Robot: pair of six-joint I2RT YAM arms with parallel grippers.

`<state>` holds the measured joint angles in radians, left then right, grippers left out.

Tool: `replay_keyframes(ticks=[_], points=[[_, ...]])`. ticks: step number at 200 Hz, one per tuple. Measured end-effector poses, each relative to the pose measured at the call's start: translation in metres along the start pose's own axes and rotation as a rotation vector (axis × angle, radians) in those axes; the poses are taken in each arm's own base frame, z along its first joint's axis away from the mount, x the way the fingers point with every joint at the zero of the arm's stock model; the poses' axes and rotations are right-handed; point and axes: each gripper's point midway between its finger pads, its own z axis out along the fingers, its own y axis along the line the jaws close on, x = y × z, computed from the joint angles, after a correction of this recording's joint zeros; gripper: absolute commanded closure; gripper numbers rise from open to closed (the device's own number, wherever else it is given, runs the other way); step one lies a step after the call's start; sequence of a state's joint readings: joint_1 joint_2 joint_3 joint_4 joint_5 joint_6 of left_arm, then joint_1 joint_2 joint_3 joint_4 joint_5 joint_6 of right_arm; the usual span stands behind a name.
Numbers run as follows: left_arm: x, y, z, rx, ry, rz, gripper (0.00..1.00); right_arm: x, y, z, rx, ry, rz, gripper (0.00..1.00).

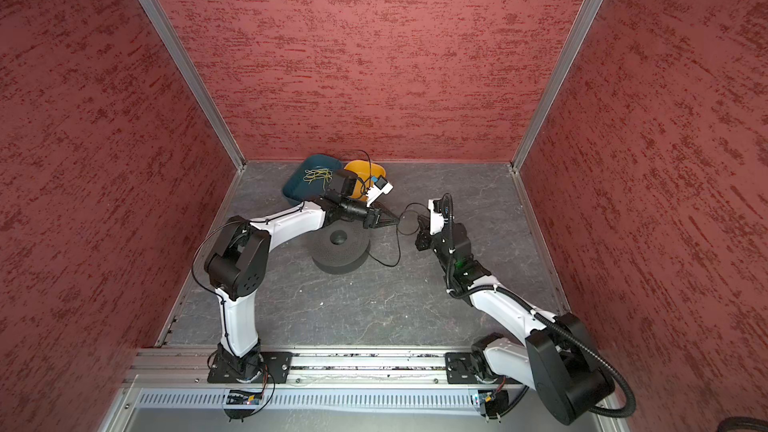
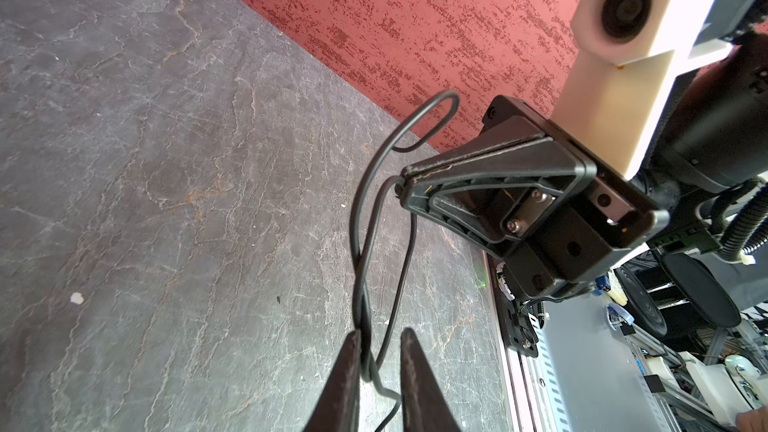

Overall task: Wrap the cables
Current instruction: 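Carry the cable with the right gripper up to the left gripper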

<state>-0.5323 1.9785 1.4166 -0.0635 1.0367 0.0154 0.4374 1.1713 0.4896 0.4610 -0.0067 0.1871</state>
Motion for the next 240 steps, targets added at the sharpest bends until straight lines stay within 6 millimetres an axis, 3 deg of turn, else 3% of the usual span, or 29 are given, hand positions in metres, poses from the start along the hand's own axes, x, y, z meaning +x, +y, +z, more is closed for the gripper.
replay_keyframes(ticks=[43,62,79,240], points=[[-0.0015,-0.0004,-0.0001,-0.003,0.003,-0.004,0.74,0.0000,0.0001,0.0000,0.000,0.000,0.000,1.00],[-0.0010,0.0006,-0.0004,-0.008,0.004,-0.009,0.63,0.0000,0.0001,0.0000,0.000,0.000,0.000,1.00],[-0.0009,0.0032,-0.0014,-0.020,0.004,-0.011,0.61,0.0001,0.0003,0.0000,-0.001,0.000,0.000,1.00],[0.0057,0.0081,0.0020,-0.002,0.016,-0.034,0.71,0.0003,0.0004,0.0001,-0.001,0.001,0.000,1.00]])
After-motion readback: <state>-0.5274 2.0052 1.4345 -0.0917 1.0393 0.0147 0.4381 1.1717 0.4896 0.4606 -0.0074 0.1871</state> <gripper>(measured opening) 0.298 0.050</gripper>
